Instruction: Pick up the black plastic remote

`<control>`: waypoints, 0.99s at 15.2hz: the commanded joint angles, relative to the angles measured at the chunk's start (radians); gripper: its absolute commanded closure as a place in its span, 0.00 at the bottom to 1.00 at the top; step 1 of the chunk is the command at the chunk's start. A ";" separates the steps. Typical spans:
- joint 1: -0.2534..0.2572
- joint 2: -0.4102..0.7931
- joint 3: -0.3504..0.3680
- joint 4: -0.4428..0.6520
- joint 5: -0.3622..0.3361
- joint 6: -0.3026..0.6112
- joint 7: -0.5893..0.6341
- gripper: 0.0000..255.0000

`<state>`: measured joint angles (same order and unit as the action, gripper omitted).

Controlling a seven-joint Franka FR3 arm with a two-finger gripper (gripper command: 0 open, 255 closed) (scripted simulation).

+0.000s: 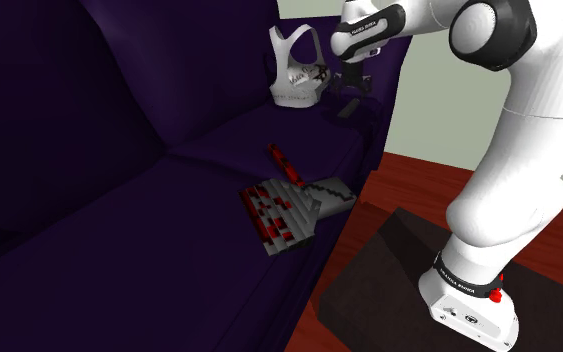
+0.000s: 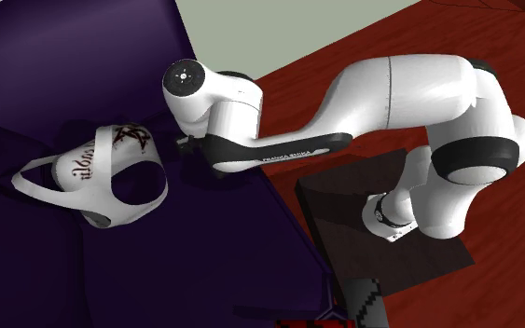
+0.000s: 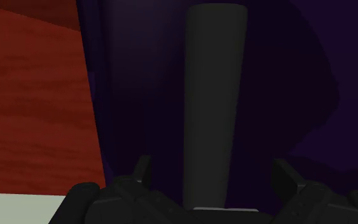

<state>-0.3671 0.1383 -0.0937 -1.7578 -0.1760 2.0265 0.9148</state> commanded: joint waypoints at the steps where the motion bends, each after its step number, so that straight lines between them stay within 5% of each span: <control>1: 0.000 0.006 -0.001 -0.017 -0.002 0.023 0.007 0.00; 6: -0.001 0.015 -0.001 -0.053 -0.005 0.068 0.015 0.00; 7: -0.001 0.015 -0.001 -0.054 -0.005 0.069 0.014 1.00; 15: 0.000 0.014 -0.001 -0.057 -0.005 0.070 0.016 1.00</control>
<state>-0.3666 0.1474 -0.0939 -1.8093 -0.1813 2.0978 0.9316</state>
